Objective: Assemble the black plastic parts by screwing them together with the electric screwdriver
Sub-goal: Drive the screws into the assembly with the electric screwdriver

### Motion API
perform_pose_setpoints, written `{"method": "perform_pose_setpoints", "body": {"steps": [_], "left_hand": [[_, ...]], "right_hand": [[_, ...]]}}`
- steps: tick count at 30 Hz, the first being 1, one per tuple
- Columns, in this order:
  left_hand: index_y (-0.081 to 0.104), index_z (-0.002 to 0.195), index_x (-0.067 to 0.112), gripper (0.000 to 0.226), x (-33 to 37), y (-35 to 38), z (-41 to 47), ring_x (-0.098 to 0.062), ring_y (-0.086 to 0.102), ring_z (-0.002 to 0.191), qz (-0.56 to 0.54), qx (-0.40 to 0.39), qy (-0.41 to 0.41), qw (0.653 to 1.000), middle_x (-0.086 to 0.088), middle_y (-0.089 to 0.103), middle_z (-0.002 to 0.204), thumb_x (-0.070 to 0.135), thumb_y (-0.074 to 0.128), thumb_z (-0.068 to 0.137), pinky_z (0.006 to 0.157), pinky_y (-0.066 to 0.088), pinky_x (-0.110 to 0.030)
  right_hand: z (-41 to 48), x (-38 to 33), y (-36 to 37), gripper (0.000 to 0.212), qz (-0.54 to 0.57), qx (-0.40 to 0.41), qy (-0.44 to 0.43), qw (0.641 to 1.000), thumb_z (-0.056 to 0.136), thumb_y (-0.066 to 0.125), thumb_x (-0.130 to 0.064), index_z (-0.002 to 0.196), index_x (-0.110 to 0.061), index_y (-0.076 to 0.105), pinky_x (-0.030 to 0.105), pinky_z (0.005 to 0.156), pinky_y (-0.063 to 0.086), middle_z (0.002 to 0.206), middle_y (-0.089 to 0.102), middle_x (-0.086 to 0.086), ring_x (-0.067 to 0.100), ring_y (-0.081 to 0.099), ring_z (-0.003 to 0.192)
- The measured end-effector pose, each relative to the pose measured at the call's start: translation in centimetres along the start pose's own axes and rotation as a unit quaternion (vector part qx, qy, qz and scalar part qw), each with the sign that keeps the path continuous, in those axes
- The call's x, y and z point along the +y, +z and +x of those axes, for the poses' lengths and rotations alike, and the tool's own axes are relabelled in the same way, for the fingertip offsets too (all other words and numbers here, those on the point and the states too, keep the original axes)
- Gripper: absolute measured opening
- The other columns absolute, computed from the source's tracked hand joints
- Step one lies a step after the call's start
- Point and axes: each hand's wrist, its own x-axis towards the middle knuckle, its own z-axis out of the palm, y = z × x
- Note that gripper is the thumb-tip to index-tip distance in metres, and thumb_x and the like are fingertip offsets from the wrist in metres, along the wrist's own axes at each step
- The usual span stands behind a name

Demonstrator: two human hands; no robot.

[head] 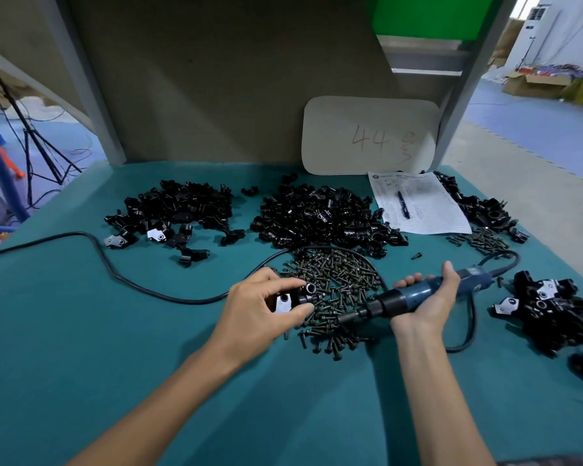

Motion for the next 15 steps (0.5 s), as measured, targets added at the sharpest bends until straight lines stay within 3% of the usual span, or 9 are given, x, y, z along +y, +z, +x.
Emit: {"method": "perform_pose_setpoints", "body": {"steps": [7,11,15], "left_hand": [[0.074,0.106,0.046,0.035,-0.8,1.1,-0.5,-0.017,0.058,0.070,-0.009,-0.015,-0.017,1.000,0.012,0.061,0.089,0.041,0.087,0.074,0.063,0.050,-0.029],[0.073,0.105,0.050,0.036,-0.7,1.2,-0.3,-0.013,0.058,0.069,-0.020,-0.017,-0.012,1.000,0.013,0.061,0.088,0.058,0.077,0.070,0.062,0.049,-0.024],[0.074,0.104,0.049,0.034,-0.8,1.3,-0.3,-0.014,0.059,0.070,-0.018,-0.013,-0.012,1.000,0.012,0.061,0.088,0.053,0.080,0.071,0.063,0.049,-0.024]], "right_hand": [[-0.3,1.2,0.9,0.034,0.055,0.030,-0.014,0.998,0.082,0.079,-0.040,0.085,-0.019,0.052,0.022,0.055,0.050,0.066,0.057,-0.005,0.012,0.056,0.054],[-0.8,1.0,1.7,0.033,0.062,0.024,-0.015,0.998,0.082,0.077,-0.039,0.084,-0.019,0.051,0.023,0.055,0.050,0.066,0.057,-0.005,0.012,0.055,0.053],[-1.3,0.9,2.0,0.033,0.053,0.013,-0.020,0.998,0.082,0.077,-0.040,0.083,-0.019,0.052,0.022,0.054,0.049,0.064,0.057,-0.005,0.011,0.055,0.052]]}}
